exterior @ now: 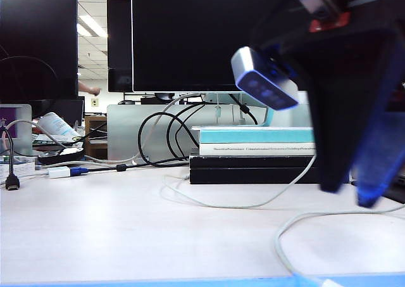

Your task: Unfold the white charging cable into a straight cable.

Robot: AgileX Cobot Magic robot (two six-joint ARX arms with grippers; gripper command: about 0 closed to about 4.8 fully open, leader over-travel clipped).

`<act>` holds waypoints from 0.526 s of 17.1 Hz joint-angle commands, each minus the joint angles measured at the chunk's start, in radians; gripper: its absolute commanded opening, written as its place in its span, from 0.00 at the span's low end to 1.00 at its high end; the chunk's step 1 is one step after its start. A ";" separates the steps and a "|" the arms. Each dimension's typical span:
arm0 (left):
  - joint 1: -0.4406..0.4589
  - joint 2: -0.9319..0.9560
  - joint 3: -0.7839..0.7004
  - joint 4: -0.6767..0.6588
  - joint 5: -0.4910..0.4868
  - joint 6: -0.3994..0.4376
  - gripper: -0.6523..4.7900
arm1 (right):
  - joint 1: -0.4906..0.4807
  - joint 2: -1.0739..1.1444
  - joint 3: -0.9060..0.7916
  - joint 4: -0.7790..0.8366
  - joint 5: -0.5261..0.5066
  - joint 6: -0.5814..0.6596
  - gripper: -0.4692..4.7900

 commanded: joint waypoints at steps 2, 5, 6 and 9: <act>0.000 -0.002 0.004 0.010 0.005 0.001 1.00 | 0.002 -0.002 -0.027 0.002 -0.054 0.033 0.60; 0.000 -0.002 0.004 0.010 0.005 0.001 1.00 | 0.006 0.014 -0.056 0.040 -0.089 0.038 0.60; 0.000 -0.002 0.004 0.010 0.005 0.001 1.00 | 0.009 0.019 -0.062 0.056 -0.089 0.040 0.60; 0.000 -0.002 0.004 0.008 0.005 0.001 1.00 | 0.012 0.128 -0.095 0.160 -0.079 0.040 0.60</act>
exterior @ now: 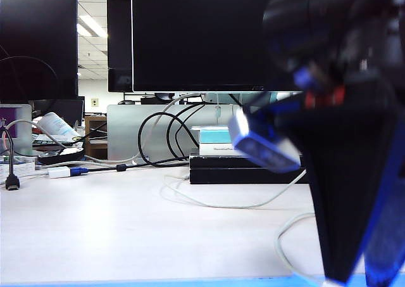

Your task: Unfold the white charging cable into a straight cable.

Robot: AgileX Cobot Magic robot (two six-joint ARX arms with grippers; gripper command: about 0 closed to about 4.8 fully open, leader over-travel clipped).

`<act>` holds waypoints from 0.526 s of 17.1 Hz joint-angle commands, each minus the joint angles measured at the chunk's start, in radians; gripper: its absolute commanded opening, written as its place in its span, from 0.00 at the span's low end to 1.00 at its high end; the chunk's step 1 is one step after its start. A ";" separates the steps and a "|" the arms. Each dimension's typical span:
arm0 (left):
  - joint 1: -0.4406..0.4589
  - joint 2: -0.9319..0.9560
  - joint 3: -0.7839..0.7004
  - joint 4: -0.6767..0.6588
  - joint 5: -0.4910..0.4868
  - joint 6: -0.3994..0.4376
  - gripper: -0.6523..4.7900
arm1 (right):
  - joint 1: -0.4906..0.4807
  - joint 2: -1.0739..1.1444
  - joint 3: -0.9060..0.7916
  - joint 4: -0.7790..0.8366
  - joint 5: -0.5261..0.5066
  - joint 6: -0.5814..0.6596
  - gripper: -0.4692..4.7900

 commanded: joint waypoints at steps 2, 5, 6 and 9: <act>0.000 -0.002 0.004 0.006 0.005 0.001 1.00 | 0.000 0.022 -0.005 0.084 0.035 -0.004 0.60; 0.000 -0.002 0.004 0.006 0.005 0.001 1.00 | 0.000 0.031 -0.005 0.093 0.036 -0.004 0.56; 0.000 -0.002 0.004 0.006 0.005 0.001 1.00 | 0.000 0.034 -0.005 0.095 0.036 -0.004 0.56; 0.000 -0.002 0.004 0.006 0.005 0.001 1.00 | 0.000 0.045 -0.005 0.097 0.035 -0.005 0.46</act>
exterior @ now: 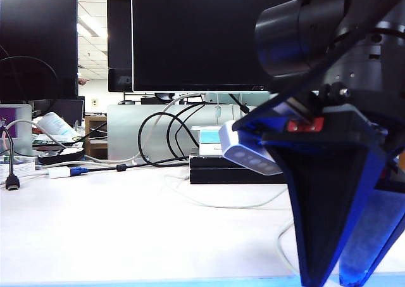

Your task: Unfold the white charging cable into a straight cable.

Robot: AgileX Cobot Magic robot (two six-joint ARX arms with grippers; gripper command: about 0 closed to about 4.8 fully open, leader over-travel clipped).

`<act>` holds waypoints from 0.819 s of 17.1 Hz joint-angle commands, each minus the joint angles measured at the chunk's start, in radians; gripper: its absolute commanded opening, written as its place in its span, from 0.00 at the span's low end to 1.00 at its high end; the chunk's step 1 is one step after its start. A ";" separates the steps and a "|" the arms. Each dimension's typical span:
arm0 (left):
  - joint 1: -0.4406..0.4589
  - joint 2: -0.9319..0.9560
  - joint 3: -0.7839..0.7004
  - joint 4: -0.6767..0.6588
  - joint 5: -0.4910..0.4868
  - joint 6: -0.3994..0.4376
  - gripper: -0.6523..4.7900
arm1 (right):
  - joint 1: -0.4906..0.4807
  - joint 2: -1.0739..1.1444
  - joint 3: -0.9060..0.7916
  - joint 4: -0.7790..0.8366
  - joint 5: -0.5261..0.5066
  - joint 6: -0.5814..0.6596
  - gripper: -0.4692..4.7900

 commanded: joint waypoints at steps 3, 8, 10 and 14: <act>0.000 -0.002 0.004 0.008 0.005 0.001 1.00 | 0.000 0.005 0.002 0.021 -0.018 -0.007 0.21; 0.000 -0.003 0.004 0.000 0.004 0.002 1.00 | 0.000 -0.006 0.012 -0.006 0.021 -0.031 0.13; 0.000 -0.003 0.004 -0.006 0.004 0.001 1.00 | 0.000 -0.043 0.040 -0.080 0.118 -0.051 0.12; 0.000 -0.003 0.004 -0.006 0.004 0.001 1.00 | -0.064 -0.190 0.196 -0.259 0.309 -0.076 0.11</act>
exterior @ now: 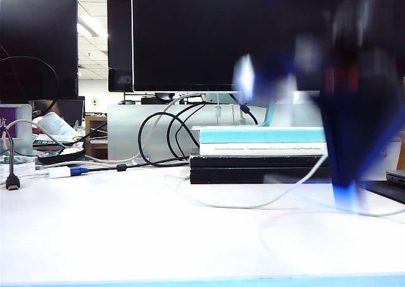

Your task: Unfold the white charging cable into a straight cable.

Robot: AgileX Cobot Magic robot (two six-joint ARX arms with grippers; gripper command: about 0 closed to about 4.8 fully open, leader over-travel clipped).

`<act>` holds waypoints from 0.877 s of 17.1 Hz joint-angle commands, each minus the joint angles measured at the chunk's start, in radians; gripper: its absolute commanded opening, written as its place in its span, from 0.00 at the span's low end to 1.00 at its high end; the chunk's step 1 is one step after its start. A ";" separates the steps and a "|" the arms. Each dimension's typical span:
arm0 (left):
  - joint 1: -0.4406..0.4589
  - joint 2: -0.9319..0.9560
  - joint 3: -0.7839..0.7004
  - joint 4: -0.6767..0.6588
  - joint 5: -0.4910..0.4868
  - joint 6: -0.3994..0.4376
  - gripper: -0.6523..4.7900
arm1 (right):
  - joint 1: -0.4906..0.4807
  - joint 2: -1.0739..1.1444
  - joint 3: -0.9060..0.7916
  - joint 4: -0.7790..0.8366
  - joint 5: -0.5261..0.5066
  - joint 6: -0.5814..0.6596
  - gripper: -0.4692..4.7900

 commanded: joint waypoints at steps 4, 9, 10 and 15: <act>0.000 -0.003 0.004 -0.016 0.005 0.000 1.00 | -0.246 -0.048 0.152 -0.288 0.359 -0.031 0.11; 0.000 -0.005 0.004 -0.039 0.007 -0.001 1.00 | -0.500 -0.047 0.152 -0.254 0.501 -0.092 0.11; 0.000 -0.005 0.004 -0.040 0.017 -0.004 1.00 | -0.557 -0.047 0.152 -0.238 0.518 -0.113 0.11; 0.000 -0.014 0.004 -0.040 0.030 -0.011 1.00 | -0.806 -0.044 0.154 -0.132 0.510 -0.168 0.42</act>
